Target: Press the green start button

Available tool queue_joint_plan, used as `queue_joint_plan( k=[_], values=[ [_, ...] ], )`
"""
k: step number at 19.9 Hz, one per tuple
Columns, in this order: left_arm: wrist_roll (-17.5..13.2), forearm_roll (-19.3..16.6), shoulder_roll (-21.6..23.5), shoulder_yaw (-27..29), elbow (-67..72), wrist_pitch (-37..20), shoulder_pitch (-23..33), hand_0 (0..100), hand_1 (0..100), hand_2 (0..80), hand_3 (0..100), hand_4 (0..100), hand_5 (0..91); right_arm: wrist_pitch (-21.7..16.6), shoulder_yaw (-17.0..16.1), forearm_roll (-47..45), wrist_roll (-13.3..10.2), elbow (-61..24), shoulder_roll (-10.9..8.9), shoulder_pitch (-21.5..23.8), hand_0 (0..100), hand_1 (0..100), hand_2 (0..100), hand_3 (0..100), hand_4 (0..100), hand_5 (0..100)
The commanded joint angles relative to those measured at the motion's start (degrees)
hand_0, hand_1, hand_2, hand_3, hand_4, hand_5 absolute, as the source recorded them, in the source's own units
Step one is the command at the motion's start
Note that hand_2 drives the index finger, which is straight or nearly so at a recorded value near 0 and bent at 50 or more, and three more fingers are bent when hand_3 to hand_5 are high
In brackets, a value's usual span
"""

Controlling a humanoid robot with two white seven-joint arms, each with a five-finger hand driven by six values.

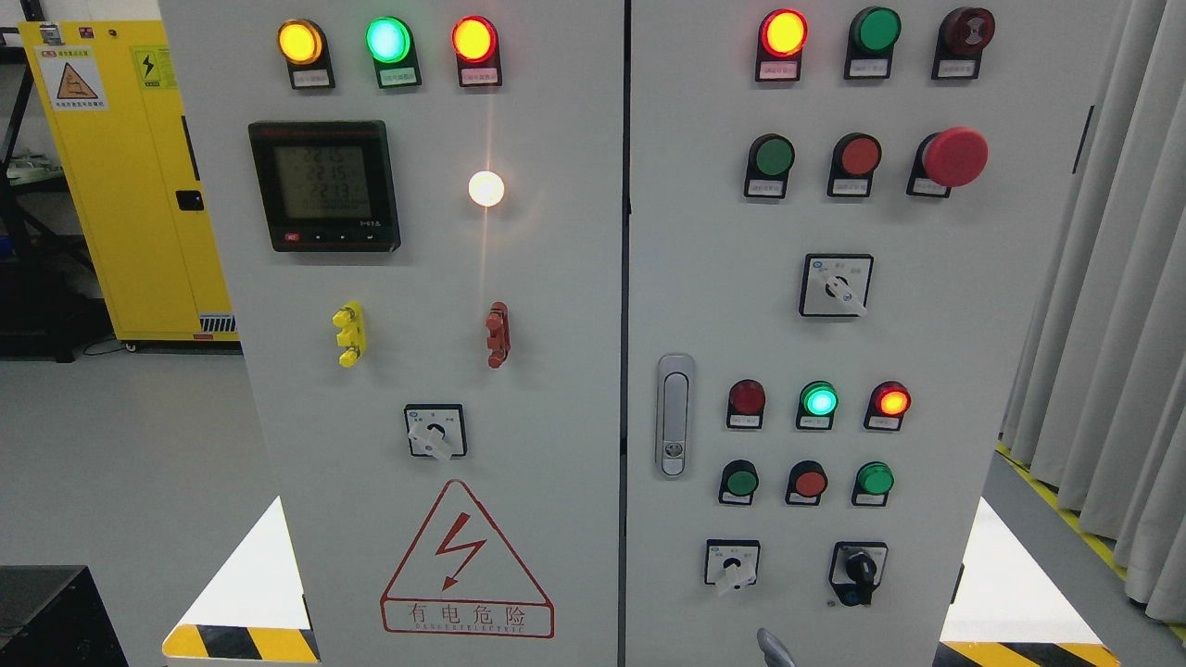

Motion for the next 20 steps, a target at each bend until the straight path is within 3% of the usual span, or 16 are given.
queue_joint_plan(
  k=[1,11,16,17,18,20],
  values=[
    [0.0,0.0,0.1,0.0,0.0,0.0,-0.1,12,56,0.0,0,0,0.0,0.0,0.0,0.0,0.0,0.2,0.02,0.2,33,55,0,0,5,2],
    [0.0,0.0,0.0,0.0,0.0,0.0,0.0,12,56,0.0,0,0,0.0,0.1,0.1,2.4,0.3,-0.2,0.02,0.0,34,55,0,0,8,3],
    [0.0,0.0,0.0,0.0,0.0,0.0,0.0,12,56,0.0,0,0,0.0,-0.6,-0.9,13.3,0.0,-0.5,-0.07,-0.2,35,73,0,31,37,28],
    [0.0,0.0,0.0,0.0,0.1,0.0,0.0,12,56,0.0,0,0,0.0,-0.8,-1.6,14.4,0.0,-0.7,-0.07,-0.4,36,73,0,31,37,28],
    [0.0,0.0,0.0,0.0,0.0,0.0,0.0,12,56,0.0,0,0,0.0,-0.8,-3.0,15.6,-0.2,-0.7,-0.07,-0.5,36,76,0,40,48,38],
    [0.0,0.0,0.1,0.0,0.1,0.0,0.0,12,56,0.0,0,0,0.0,-0.9,-5.6,18.7,-0.9,-0.7,-0.24,-1.1,38,78,0,47,56,45]
  ],
)
